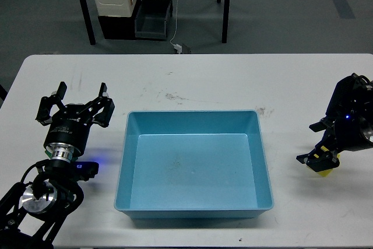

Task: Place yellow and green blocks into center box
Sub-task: 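Close the right gripper on the yellow cube, then lift the yellow cube and carry it over the blue box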

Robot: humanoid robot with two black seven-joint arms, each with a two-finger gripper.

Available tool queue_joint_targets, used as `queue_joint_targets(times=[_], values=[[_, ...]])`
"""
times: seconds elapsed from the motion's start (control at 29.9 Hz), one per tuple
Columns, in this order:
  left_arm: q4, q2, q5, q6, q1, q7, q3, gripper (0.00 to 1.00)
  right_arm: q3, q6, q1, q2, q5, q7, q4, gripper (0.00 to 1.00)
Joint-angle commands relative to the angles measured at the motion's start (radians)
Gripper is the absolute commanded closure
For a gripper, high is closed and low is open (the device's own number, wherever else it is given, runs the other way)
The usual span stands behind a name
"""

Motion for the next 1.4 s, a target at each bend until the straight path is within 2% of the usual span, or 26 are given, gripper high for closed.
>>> queue_joint_targets(times=[0.0, 0.47, 0.6, 0.97, 1.04, 1.2, 1.37], values=[[0.009, -0.002, 0.000, 0.002, -0.001, 0.000, 0.006, 0.00, -0.030, 0.000, 0.003, 0.004, -0.004, 0.000, -0.036, 0.02], [0.012, -0.002, 0.000, 0.002, 0.000, 0.000, 0.002, 0.00, -0.113, 0.000, 0.003, 0.096, -0.004, 0.000, -0.130, 0.02], [0.019, -0.002, 0.000, 0.002, 0.002, 0.000, 0.002, 0.00, -0.138, 0.000, 0.001, 0.096, -0.004, 0.000, -0.137, 0.07], [0.019, -0.004, 0.000, 0.000, 0.002, 0.000, 0.000, 0.00, -0.142, 0.000, 0.003, 0.096, -0.004, 0.000, -0.156, 0.45], [0.020, -0.004, -0.001, -0.002, 0.002, -0.002, -0.001, 0.00, -0.142, 0.000, 0.003, 0.101, -0.004, 0.000, -0.173, 0.65], [0.020, -0.004, -0.003, 0.000, 0.002, -0.002, 0.000, 0.00, -0.129, 0.000, 0.023, 0.133, -0.004, 0.000, -0.210, 0.86], [0.022, -0.001, -0.003, -0.003, 0.000, 0.000, -0.001, 0.00, -0.116, 0.000, 0.190, 0.138, -0.004, 0.000, -0.168, 0.94]])
